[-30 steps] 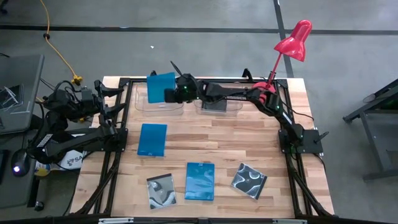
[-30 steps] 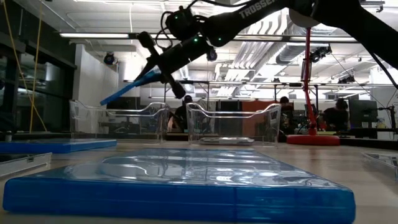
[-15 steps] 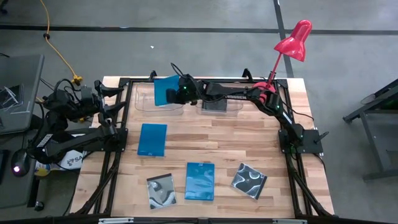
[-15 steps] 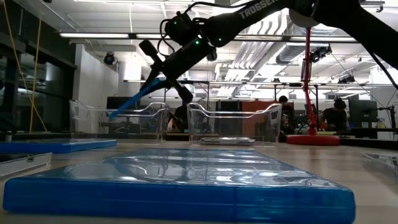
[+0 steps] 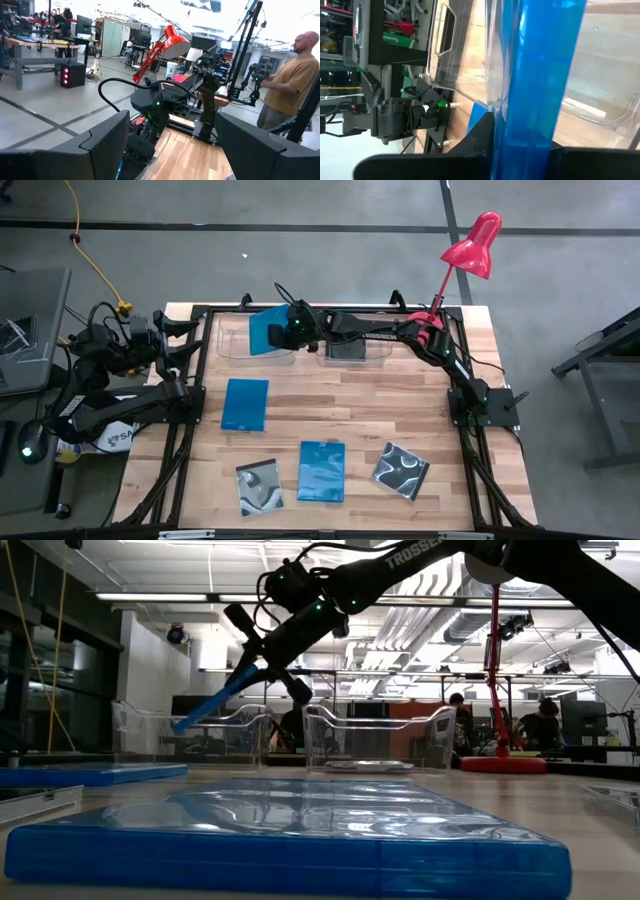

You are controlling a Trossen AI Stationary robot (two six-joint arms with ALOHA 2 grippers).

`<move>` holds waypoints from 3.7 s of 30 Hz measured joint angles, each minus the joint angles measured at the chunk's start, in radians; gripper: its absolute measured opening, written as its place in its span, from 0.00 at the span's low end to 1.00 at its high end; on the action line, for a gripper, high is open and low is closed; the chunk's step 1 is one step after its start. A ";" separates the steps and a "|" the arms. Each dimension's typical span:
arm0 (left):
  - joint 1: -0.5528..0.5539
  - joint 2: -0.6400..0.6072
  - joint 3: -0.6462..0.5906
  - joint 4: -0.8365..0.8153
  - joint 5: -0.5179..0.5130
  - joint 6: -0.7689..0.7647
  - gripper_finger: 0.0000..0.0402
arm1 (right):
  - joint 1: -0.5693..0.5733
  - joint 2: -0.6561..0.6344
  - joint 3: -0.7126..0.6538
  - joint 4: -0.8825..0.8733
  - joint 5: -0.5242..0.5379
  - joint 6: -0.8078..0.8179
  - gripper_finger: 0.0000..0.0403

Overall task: Pick & place jewel cases by type
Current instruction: Put the top right blue CD case into the left transparent bin

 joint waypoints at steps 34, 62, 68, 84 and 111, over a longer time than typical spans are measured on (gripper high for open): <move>0.000 0.000 0.000 0.000 0.004 -0.001 0.73 | -0.014 0.001 -0.001 0.118 -0.119 -0.078 0.39; 0.000 0.000 0.000 -0.001 0.012 -0.003 0.73 | -0.027 0.001 -0.001 0.016 -0.187 -0.241 0.47; 0.000 0.000 0.000 -0.020 0.013 -0.003 0.73 | -0.055 -0.004 -0.001 -0.015 -0.228 -0.229 0.49; 0.000 0.000 0.000 -0.030 0.007 0.004 0.73 | -0.061 -0.009 0.063 -0.089 -0.158 -0.249 0.49; 0.000 0.002 0.000 -0.024 -0.007 0.023 0.73 | -0.048 -0.009 0.063 -0.158 -0.098 -0.289 0.49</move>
